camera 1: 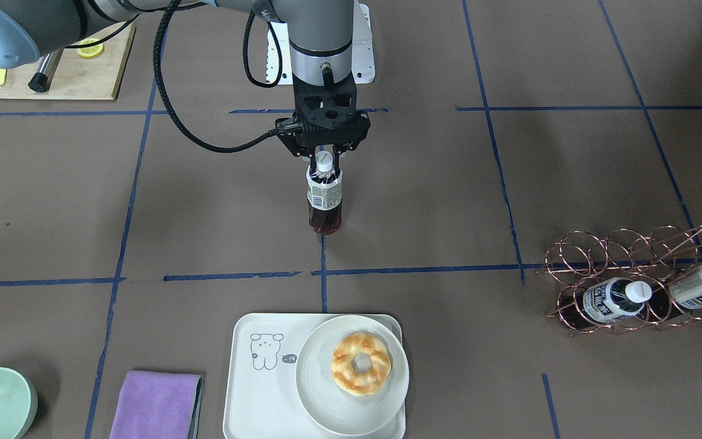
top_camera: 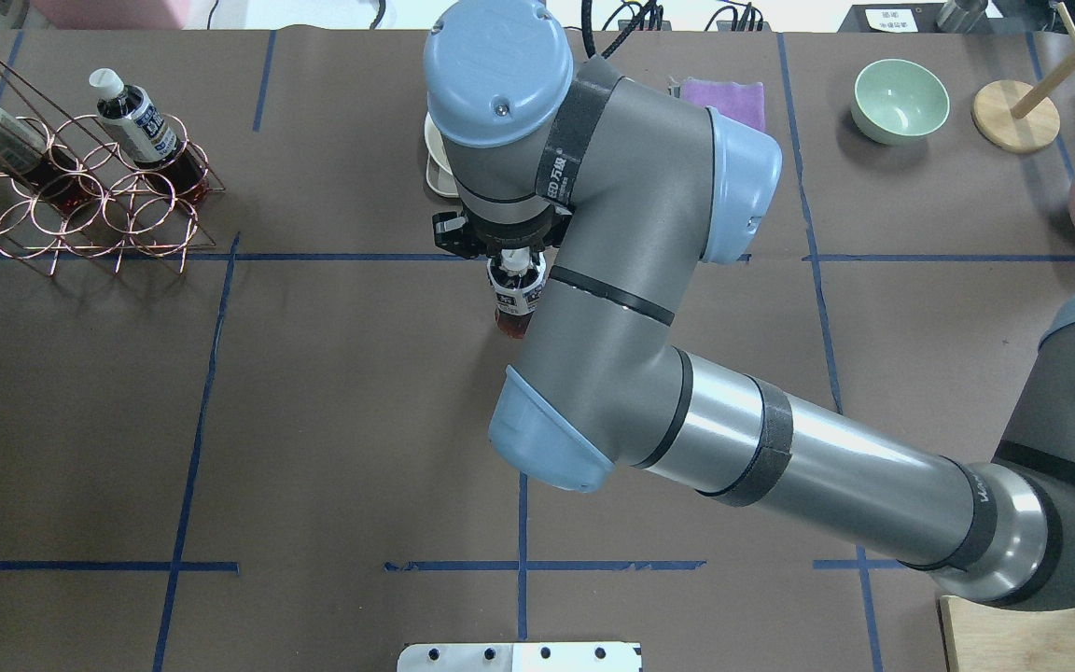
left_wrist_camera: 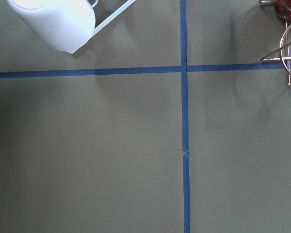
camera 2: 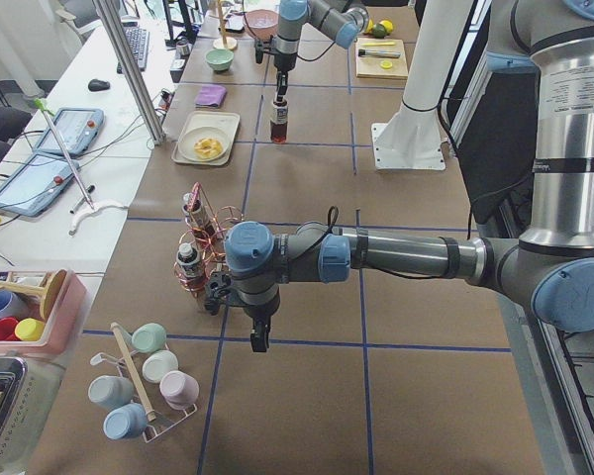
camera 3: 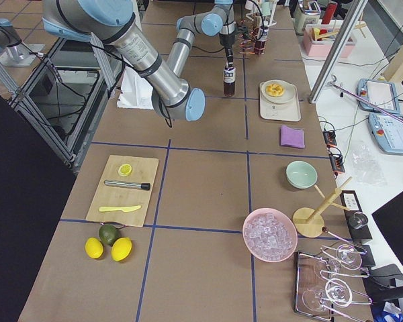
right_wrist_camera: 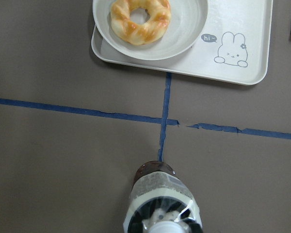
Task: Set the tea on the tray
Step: 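Lift the bottle with the right gripper and carry it toward the white tray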
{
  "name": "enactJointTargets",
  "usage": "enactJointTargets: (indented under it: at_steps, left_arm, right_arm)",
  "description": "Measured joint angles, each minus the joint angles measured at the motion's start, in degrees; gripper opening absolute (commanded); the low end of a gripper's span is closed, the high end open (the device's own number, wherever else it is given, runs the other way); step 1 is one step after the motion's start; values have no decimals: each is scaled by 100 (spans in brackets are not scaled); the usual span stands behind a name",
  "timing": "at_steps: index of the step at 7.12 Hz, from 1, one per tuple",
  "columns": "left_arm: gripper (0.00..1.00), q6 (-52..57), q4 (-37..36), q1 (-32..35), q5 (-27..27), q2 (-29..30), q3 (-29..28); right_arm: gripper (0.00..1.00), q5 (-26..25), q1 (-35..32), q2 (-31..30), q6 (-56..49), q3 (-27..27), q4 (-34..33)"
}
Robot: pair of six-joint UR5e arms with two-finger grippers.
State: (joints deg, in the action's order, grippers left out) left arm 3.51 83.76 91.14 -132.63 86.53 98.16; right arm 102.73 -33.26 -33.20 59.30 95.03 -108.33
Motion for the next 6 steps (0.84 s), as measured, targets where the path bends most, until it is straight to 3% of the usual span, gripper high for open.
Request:
enactJointTargets:
  at_steps: [6]
  left_arm:
    - [100,-2,-4,0,0,-2,-14]
  right_arm:
    - [0,215,-294,-13,-8,-3,134]
